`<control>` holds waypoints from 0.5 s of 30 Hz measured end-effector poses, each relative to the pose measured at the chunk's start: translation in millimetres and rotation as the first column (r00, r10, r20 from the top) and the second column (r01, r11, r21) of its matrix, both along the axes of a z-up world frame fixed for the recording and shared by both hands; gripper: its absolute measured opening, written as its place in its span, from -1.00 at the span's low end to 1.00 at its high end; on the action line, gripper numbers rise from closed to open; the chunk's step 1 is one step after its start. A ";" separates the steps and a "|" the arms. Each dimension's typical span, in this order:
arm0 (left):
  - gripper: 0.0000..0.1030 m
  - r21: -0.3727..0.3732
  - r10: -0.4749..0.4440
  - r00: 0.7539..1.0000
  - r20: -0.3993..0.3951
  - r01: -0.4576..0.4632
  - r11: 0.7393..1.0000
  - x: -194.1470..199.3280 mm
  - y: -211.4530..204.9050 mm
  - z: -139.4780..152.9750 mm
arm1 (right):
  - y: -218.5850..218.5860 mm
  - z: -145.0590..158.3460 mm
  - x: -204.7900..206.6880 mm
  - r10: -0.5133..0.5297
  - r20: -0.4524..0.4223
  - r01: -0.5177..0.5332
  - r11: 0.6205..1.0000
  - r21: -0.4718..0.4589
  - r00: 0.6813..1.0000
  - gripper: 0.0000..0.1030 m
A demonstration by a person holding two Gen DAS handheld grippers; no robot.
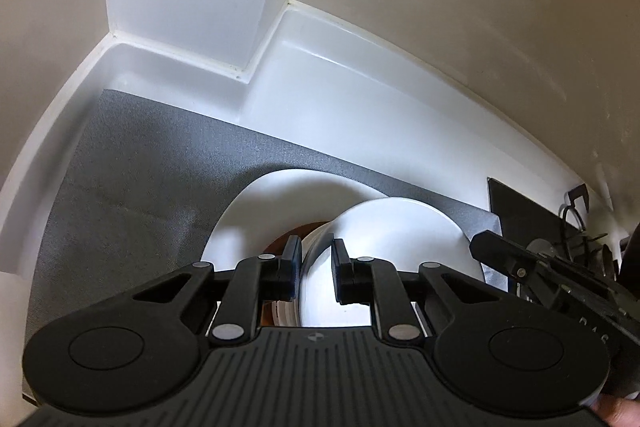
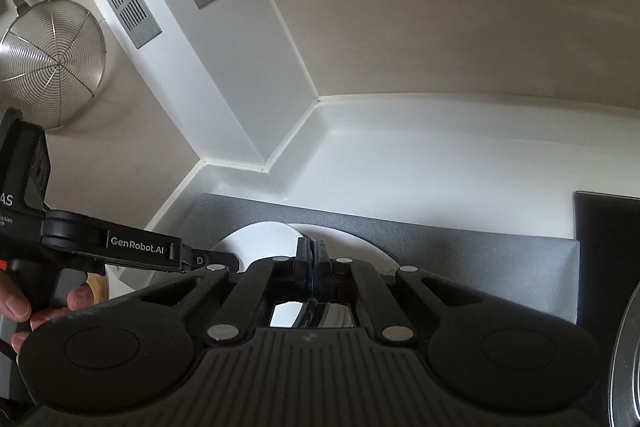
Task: Organize plates and bowls
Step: 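Open both tools and pull them back from the bowls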
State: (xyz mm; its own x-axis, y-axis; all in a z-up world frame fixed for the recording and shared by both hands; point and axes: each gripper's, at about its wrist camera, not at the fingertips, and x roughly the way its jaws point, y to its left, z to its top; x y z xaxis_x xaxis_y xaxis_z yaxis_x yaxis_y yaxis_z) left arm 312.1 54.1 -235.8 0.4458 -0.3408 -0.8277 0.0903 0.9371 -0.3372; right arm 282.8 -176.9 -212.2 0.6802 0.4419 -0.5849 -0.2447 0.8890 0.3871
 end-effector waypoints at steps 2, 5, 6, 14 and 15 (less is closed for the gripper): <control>-0.66 0.012 0.013 1.000 -0.015 -0.013 1.000 -3.9 0.7 5.3 | 1.0 7.6 -10.9 0.015 0.029 -0.014 0.999 -0.029 0.999 -0.89; -0.49 0.122 0.024 1.000 0.012 -0.025 0.992 -33.3 -6.1 32.0 | 0.9 30.1 -36.4 0.012 0.074 -0.009 0.999 -0.043 0.997 -0.66; -0.23 0.172 0.018 0.999 0.047 -0.026 0.985 -49.2 -10.2 45.7 | 1.0 39.0 -49.5 -0.009 0.079 0.014 0.998 -0.060 0.997 -0.26; 1.00 0.162 0.075 0.984 0.163 -0.101 0.982 -188.5 -28.4 146.6 | 6.7 98.3 -169.4 -0.209 0.019 0.210 0.963 -0.170 0.978 0.77; 1.00 0.161 0.060 0.987 0.151 -0.084 0.983 -200.2 -33.0 155.6 | 7.3 104.5 -182.6 -0.207 0.011 0.205 0.958 -0.201 0.978 0.84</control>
